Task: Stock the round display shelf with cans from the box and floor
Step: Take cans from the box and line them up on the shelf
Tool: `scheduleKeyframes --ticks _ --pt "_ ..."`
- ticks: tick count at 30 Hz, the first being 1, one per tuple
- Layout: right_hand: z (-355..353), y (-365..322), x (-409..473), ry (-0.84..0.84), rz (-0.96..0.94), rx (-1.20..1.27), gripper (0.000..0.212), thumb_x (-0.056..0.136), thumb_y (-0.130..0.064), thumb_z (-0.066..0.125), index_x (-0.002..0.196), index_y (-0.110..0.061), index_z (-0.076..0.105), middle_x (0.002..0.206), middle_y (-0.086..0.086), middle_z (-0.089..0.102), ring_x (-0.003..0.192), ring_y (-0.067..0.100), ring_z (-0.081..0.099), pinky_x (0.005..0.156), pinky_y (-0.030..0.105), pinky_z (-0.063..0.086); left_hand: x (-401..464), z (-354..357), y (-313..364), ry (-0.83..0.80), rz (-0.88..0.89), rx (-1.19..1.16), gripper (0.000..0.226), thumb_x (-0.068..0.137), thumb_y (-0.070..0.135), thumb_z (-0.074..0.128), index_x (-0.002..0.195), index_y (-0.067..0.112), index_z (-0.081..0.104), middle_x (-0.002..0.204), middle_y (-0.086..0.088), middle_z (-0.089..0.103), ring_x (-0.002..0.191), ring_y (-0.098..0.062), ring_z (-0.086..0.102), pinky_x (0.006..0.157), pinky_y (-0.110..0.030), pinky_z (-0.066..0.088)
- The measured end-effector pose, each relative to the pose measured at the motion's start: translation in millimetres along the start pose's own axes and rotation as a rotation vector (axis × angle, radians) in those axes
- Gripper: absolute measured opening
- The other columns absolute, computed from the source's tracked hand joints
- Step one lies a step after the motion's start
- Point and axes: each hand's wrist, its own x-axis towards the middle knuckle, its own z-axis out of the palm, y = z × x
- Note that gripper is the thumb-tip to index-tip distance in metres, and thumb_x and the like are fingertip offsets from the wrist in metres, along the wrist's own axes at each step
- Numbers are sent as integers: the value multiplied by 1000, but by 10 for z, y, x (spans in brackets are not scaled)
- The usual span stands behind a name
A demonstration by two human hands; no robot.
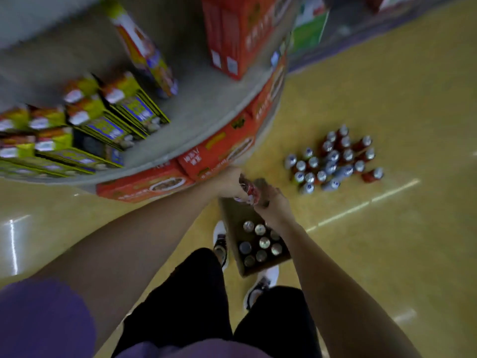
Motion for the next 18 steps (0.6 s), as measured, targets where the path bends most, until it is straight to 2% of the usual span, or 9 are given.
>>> scheduleKeyframes --ticks 2,4,6,9,11,14,15,18 --pt "-288 -408 -159 -10 -81 -15 47 78 -20 71 122 -18 54 122 7 54 105 30 58 73 27 38 -416 -378 223 124 109 -19 60 67 25 87 114 13 52 115 -12 55 93 -23 53 57 -24 34" --pt "-489 -695 -255 -17 -129 -34 52 78 -24 75 124 -17 52 124 7 53 108 28 57 75 28 39 -656 -636 430 174 136 3 52 66 27 88 100 17 50 102 -3 56 86 -18 50 57 -28 37" --pt "-745 -1067 -419 10 -215 -56 56 77 -27 78 125 -15 52 123 6 54 107 24 57 77 27 39 -996 -952 626 237 152 42 51 63 35 89 95 21 51 97 1 59 87 -20 54 65 -32 44" --pt "-1091 -1607 -614 49 -361 -65 62 72 -22 83 126 -13 53 114 2 60 98 16 58 75 24 40 -1501 -1419 897 288 177 51 50 62 40 90 90 21 53 90 2 58 82 -18 55 64 -32 47" --pt "-1265 -1907 -686 26 -408 -107 63 71 -23 85 124 -13 52 105 -3 65 96 17 62 71 26 45 -1838 -1684 1021 325 195 86 49 61 44 89 90 21 56 94 3 58 83 -16 57 65 -34 51" --pt "-1474 -2349 -815 -10 -487 -125 56 75 -23 83 119 -15 50 93 -11 60 86 11 59 63 10 42 -2271 -2037 1138 390 204 133 45 62 50 85 91 24 62 98 2 61 83 -16 61 56 -30 50" --pt "-1527 -2497 -872 -22 -508 -109 56 76 -23 83 120 -17 49 96 -11 60 88 10 59 66 10 42 -2389 -2143 1168 411 206 116 43 63 48 85 90 21 64 96 -1 62 79 -18 64 52 -29 50" --pt "-1598 -2868 -982 -54 -545 -70 72 75 -27 84 134 -18 44 116 -5 61 108 15 60 86 26 48 -2709 -2425 1256 456 199 4 40 70 38 84 89 7 67 85 -9 64 62 -25 67 51 -33 57"
